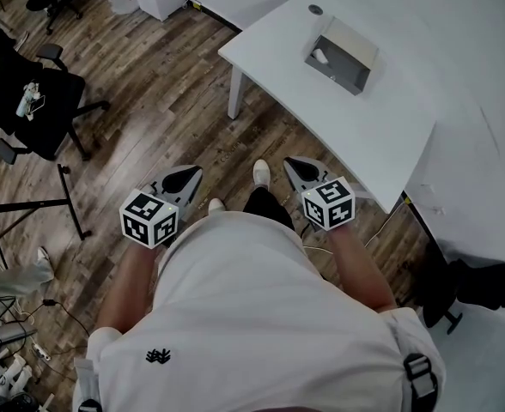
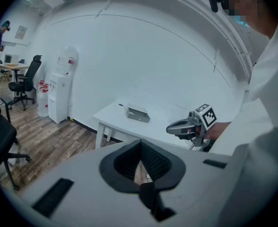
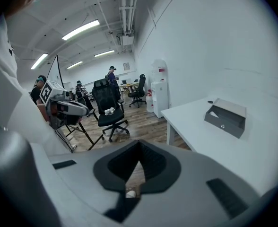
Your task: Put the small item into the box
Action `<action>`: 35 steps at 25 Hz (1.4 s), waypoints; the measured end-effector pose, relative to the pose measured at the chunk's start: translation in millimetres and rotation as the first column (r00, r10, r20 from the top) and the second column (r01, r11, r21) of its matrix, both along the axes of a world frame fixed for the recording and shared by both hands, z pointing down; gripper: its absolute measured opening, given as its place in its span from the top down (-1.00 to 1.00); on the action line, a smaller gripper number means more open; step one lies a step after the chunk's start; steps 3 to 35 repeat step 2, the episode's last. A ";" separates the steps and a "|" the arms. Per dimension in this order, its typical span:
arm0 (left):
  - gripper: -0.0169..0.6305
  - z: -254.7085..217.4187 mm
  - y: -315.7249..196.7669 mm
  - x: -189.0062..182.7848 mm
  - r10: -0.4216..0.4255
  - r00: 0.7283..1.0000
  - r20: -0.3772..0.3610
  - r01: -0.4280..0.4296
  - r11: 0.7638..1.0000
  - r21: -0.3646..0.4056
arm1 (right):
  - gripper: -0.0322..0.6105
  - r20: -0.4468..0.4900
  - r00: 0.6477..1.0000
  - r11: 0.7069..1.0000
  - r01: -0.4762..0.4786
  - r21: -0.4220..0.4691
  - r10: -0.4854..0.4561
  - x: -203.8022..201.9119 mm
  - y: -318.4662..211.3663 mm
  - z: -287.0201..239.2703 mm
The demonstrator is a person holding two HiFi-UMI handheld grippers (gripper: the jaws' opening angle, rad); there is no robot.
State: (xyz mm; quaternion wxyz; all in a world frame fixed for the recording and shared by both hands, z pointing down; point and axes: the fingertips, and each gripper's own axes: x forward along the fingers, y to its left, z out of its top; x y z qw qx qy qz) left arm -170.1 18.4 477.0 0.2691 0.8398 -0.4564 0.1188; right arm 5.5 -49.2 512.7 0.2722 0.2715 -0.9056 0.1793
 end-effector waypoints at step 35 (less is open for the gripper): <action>0.93 0.3 -4.0 1.3 -0.005 1.000 0.000 0.005 1.000 0.000 | 0.88 -0.001 1.000 1.000 -0.002 -0.004 0.002 3.1 -3.6 2.1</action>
